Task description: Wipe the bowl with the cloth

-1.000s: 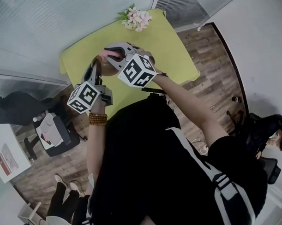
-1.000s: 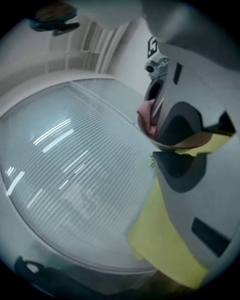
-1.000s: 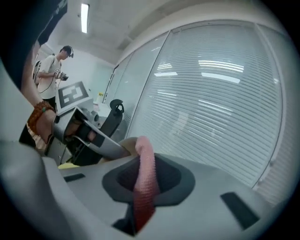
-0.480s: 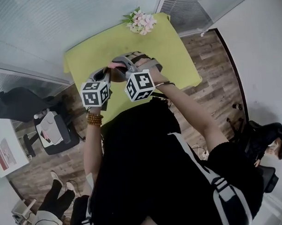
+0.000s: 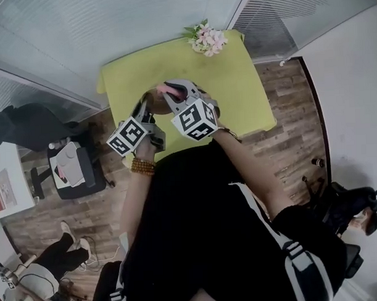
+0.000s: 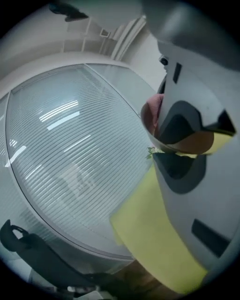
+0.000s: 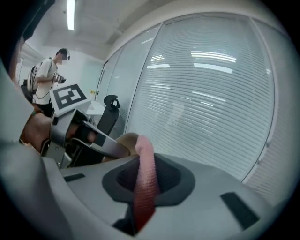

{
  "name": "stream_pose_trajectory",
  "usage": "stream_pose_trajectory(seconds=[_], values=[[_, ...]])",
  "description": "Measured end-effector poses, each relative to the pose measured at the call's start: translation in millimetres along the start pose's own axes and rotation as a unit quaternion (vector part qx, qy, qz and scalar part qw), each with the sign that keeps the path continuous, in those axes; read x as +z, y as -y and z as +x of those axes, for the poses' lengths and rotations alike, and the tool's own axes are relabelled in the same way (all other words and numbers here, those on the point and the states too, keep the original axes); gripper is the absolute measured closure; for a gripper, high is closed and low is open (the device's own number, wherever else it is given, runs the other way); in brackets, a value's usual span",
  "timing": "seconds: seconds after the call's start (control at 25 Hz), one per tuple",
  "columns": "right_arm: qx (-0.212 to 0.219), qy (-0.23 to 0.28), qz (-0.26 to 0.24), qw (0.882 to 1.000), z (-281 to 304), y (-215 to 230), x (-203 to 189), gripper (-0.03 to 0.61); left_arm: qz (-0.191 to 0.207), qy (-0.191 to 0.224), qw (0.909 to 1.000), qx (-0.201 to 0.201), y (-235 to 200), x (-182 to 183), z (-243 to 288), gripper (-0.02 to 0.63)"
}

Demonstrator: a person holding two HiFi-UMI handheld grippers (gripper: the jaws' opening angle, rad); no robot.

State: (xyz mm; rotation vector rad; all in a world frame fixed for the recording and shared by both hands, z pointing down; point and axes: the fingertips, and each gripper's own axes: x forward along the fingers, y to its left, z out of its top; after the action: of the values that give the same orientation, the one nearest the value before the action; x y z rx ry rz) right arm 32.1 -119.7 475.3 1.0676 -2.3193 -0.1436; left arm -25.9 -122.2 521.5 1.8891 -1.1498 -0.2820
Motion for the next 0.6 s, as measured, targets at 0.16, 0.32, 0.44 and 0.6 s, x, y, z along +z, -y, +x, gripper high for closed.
stream_pose_trajectory(seconds=[0.16,0.32,0.44,0.6], values=[[0.01,-0.019,-0.102,0.995,7,-18,-7,0.541,0.21,-0.087,0.9717,0.064,-15,-11,-4,0.555],[0.063,-0.045,-0.266,0.961,9,-36,-18,0.54,0.355,-0.174,0.9171,0.05,-13,-34,6,0.571],[0.082,-0.05,-0.246,0.964,13,-40,-24,0.541,0.268,-0.17,0.9476,0.033,-18,-42,6,0.597],[0.061,-0.01,-0.175,0.983,7,-43,-9,0.534,0.007,-0.101,0.9949,0.004,-24,-41,-2,0.584]])
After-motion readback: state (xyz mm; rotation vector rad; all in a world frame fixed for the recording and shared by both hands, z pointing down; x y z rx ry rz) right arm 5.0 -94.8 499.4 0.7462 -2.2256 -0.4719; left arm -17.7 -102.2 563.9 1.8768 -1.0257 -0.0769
